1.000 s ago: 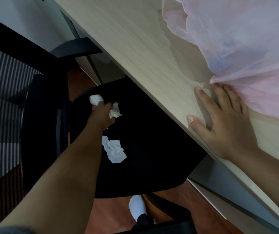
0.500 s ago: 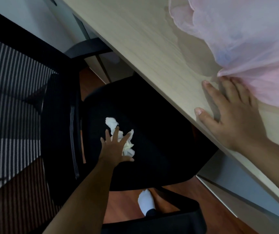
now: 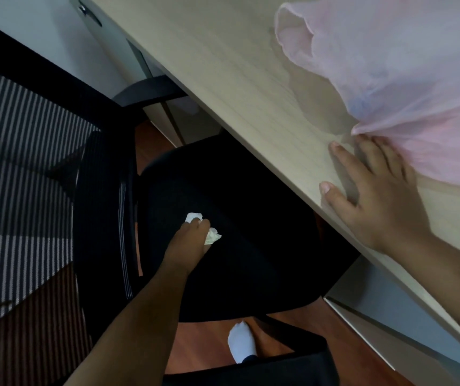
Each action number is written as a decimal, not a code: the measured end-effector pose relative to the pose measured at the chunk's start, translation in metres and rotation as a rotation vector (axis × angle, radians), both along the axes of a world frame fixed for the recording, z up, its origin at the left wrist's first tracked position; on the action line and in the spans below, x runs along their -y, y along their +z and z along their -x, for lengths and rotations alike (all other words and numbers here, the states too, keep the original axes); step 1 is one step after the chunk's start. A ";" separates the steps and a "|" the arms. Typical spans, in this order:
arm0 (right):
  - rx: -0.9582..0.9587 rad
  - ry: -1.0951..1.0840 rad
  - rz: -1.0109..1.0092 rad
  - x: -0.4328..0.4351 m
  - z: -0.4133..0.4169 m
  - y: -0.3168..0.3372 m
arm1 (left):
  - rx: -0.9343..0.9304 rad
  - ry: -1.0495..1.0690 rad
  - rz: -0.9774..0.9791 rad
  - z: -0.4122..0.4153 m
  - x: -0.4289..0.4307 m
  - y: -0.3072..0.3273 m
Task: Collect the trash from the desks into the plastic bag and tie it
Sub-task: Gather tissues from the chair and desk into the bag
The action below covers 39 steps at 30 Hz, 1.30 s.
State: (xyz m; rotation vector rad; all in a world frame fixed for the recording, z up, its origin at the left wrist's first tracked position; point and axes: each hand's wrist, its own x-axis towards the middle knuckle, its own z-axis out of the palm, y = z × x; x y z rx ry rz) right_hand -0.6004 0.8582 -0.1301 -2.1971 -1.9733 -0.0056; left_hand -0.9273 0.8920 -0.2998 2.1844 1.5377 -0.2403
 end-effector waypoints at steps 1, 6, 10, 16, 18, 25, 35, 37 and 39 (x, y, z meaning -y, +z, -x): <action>-0.016 -0.006 -0.015 0.000 0.000 0.000 | 0.022 0.012 -0.022 -0.001 0.000 0.007; -0.209 -0.074 -0.153 0.001 0.001 0.005 | 0.179 0.034 -0.141 -0.012 0.009 0.066; -0.366 -0.313 -0.236 0.010 0.004 0.016 | 0.334 0.028 -0.221 -0.016 0.016 0.125; -0.445 -0.490 -0.221 0.042 -0.022 0.065 | 0.484 0.020 -0.257 -0.050 0.003 0.210; -0.388 -0.448 -0.281 0.046 -0.035 0.094 | 0.535 -0.035 -0.274 -0.074 -0.002 0.235; -0.418 -0.467 -0.461 0.039 -0.094 0.196 | 0.636 -0.267 -0.344 -0.186 -0.019 0.307; -0.898 -0.351 -0.443 0.026 -0.163 0.257 | 0.925 -0.327 -0.433 -0.354 -0.004 0.363; -1.017 -0.386 -0.396 0.024 -0.177 0.262 | 0.897 -0.369 -0.416 -0.379 0.002 0.353; -1.073 -0.400 -0.346 0.024 -0.189 0.264 | 0.844 -0.302 -0.283 -0.400 0.000 0.345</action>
